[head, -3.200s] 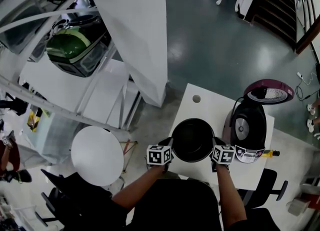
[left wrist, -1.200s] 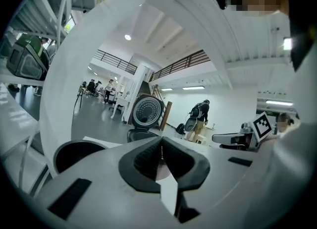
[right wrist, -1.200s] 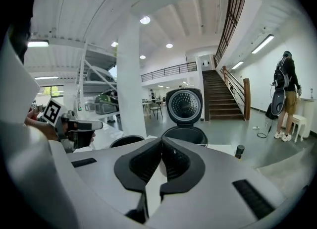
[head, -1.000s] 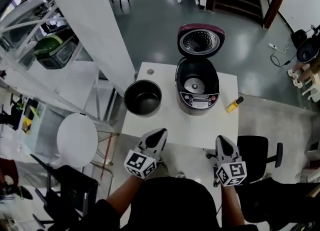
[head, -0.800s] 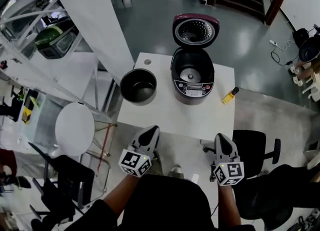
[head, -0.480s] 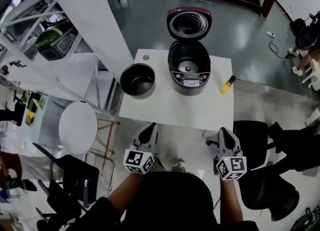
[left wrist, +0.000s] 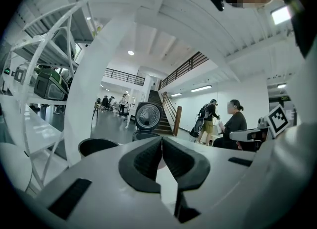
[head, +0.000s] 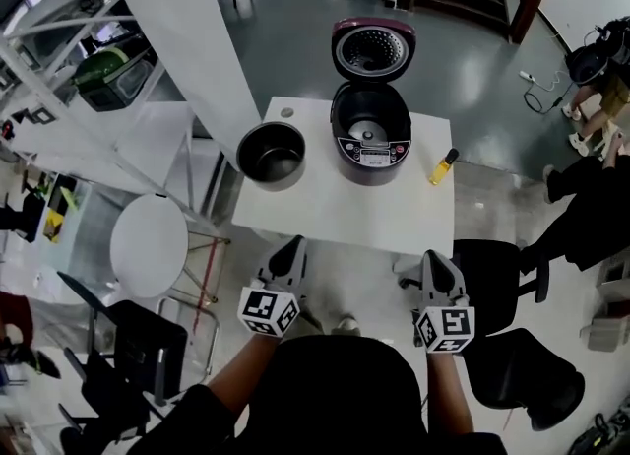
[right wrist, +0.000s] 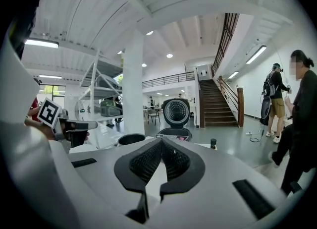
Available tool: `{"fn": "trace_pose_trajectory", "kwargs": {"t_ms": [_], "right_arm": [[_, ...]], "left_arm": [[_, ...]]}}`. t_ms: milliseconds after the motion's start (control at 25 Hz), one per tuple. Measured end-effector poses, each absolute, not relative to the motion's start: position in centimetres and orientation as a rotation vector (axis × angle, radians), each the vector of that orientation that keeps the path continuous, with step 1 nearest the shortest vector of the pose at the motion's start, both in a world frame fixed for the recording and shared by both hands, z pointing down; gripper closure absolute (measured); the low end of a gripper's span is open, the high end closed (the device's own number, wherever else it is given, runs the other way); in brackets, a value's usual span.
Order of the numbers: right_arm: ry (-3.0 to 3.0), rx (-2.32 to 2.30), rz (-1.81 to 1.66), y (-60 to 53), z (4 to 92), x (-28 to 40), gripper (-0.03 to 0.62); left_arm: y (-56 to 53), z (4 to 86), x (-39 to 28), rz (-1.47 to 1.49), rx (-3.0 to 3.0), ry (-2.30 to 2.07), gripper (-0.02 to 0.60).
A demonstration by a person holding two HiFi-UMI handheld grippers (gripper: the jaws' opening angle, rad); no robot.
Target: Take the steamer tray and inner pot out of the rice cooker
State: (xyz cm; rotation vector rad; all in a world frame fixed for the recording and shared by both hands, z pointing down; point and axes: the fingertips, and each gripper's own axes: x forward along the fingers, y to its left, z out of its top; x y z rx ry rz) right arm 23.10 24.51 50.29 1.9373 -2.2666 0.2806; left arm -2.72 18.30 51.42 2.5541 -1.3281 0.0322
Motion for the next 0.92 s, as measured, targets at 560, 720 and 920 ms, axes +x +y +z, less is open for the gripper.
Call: {"fn": "trace_pose_trajectory", "kwargs": {"t_ms": [560, 720, 920], "right_arm": [[-2.287, 1.901, 0.281, 26.2, 51.7, 24.2, 0.594], [-2.294, 1.902, 0.272, 26.5, 51.5, 24.2, 0.594], [-2.300, 1.897, 0.260, 26.7, 51.3, 24.3, 0.594]], "left_arm": [[20.5, 52.5, -2.5, 0.036, 2.504, -1.392, 0.575], [20.7, 52.6, -2.1, 0.044, 2.510, -1.380, 0.575], [20.8, 52.4, -1.8, 0.047, 2.521, -1.381, 0.575]]}}
